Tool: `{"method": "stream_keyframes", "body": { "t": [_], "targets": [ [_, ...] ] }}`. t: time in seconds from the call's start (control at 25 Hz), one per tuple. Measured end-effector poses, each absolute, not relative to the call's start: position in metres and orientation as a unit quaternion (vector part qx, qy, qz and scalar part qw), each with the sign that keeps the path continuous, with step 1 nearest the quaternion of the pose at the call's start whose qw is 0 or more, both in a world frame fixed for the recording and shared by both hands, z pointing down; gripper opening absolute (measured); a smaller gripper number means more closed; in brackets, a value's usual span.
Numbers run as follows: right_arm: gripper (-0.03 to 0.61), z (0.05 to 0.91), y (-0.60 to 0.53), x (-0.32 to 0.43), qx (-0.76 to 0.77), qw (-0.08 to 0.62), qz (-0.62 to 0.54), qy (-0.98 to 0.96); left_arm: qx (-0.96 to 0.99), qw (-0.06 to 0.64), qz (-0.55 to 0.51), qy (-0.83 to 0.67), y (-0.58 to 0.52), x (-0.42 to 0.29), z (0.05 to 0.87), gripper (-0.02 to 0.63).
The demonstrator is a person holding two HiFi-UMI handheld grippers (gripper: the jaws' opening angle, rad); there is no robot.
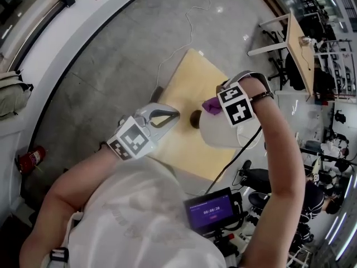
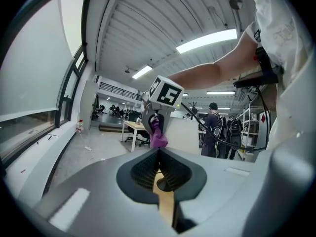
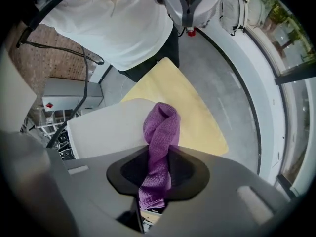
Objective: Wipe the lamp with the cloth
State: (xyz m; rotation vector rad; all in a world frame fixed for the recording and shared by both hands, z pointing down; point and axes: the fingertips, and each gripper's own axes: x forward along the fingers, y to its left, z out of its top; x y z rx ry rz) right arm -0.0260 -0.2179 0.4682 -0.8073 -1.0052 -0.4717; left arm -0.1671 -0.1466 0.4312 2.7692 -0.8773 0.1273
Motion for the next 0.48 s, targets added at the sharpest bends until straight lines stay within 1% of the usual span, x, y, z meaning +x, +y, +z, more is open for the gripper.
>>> {"method": "stream_keyframes", "body": {
  "t": [0.24,0.48],
  "targets": [
    [0.098,0.491,-0.235,-0.027,-0.402,0.758,-0.195,-0.475,0.94,0.122,0.051,-0.315,-0.155,-0.166,0.43,0.0],
    [0.097,0.452,-0.246,-0.018,-0.364,0.745,-0.135,-0.542,0.938,0.125,0.049,-0.319,-0.16,-0.165,0.434,0.0]
  ]
}}
